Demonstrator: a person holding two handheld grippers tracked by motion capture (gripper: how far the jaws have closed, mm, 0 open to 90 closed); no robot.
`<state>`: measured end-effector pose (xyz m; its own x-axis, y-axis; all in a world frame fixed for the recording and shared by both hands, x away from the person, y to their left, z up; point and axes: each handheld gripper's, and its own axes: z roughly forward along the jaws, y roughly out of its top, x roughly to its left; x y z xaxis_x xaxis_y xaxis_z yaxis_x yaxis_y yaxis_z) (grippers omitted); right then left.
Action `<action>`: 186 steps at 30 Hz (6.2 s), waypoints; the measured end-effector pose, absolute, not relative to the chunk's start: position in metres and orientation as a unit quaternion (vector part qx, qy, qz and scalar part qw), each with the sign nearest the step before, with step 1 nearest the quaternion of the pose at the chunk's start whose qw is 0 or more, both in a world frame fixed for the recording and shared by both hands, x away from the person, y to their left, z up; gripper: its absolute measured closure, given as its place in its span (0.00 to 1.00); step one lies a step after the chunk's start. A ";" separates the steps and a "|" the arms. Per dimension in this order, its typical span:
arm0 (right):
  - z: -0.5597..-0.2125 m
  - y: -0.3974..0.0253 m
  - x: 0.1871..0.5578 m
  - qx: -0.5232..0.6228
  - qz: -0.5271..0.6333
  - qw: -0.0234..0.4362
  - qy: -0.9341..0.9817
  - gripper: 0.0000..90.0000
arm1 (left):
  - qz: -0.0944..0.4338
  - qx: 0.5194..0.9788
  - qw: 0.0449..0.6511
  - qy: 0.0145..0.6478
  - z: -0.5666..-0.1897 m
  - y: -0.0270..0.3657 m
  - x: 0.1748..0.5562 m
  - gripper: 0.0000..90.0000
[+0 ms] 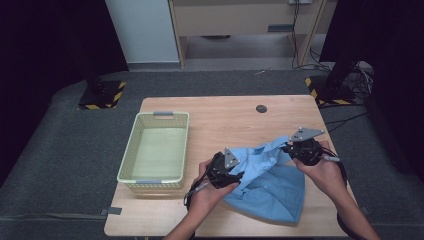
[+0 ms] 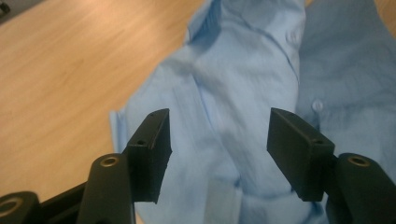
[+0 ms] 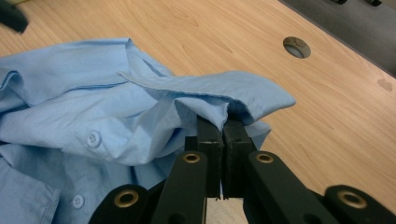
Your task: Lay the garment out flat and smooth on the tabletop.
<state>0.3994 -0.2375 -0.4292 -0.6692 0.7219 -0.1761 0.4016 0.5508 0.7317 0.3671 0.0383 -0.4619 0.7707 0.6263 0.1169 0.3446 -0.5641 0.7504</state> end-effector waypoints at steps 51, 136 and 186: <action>-0.460 -0.217 0.404 0.329 0.334 0.212 0.857 0.98 | 0.171 0.860 0.361 0.318 -0.500 0.036 0.379 0.45; -0.524 -0.246 0.397 0.385 0.335 0.156 0.846 0.69 | 0.179 0.854 0.322 0.367 -0.528 0.053 0.419 0.99; -0.476 -0.231 0.414 0.365 0.321 0.174 0.856 0.95 | 0.193 0.839 0.368 0.350 -0.496 0.045 0.415 0.99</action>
